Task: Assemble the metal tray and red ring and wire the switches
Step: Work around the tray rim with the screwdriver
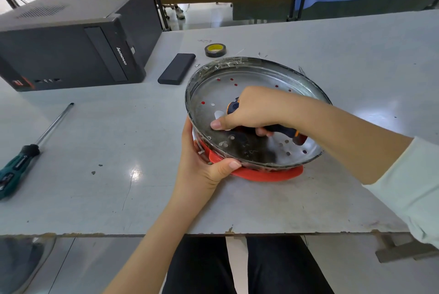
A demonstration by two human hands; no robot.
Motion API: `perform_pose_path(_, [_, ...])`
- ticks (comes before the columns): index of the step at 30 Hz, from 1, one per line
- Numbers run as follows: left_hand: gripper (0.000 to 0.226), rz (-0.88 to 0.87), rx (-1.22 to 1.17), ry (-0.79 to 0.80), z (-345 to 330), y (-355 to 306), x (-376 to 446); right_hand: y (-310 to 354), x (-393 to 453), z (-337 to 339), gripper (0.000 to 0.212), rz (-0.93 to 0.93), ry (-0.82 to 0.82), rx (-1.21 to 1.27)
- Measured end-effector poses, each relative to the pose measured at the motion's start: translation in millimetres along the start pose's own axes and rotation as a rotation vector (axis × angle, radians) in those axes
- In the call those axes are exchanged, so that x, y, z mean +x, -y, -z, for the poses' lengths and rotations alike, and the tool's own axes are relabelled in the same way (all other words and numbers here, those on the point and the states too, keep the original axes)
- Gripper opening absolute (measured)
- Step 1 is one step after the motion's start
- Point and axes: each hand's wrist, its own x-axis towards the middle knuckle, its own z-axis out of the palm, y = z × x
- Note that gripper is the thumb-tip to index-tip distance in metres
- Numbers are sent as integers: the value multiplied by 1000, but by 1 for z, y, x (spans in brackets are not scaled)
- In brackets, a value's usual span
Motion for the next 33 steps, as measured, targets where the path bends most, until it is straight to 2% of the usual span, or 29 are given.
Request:
perform_pose_path(4, [125,54,-9,122,9,-1,2,-2,1,4,53,-9,27,92])
perform_pose_path(7, [127,158,-30,225,22,4,5,-6,-1,9,50,-11,54,111])
perform_pose_path(14, [127,213,-31,162,33,11,12,-18,-8,24,55,-3,178,-22])
perform_pose_path(21, [125,217,-34,171,35,12,13,-18,-7,17,51,-61,208,36])
perform_pose_path(25, [107,246,-99,217,40,12,17,-18,-8,15,55,-32,163,39])
perform_pose_path(30, [85,330,-114,428,76,-3,38,-14,-8,13,58,89,206,-69])
perform_pose_path(33, [75,341,-141,436,90,-5,42,-12,-7,15,61,133,239,-173])
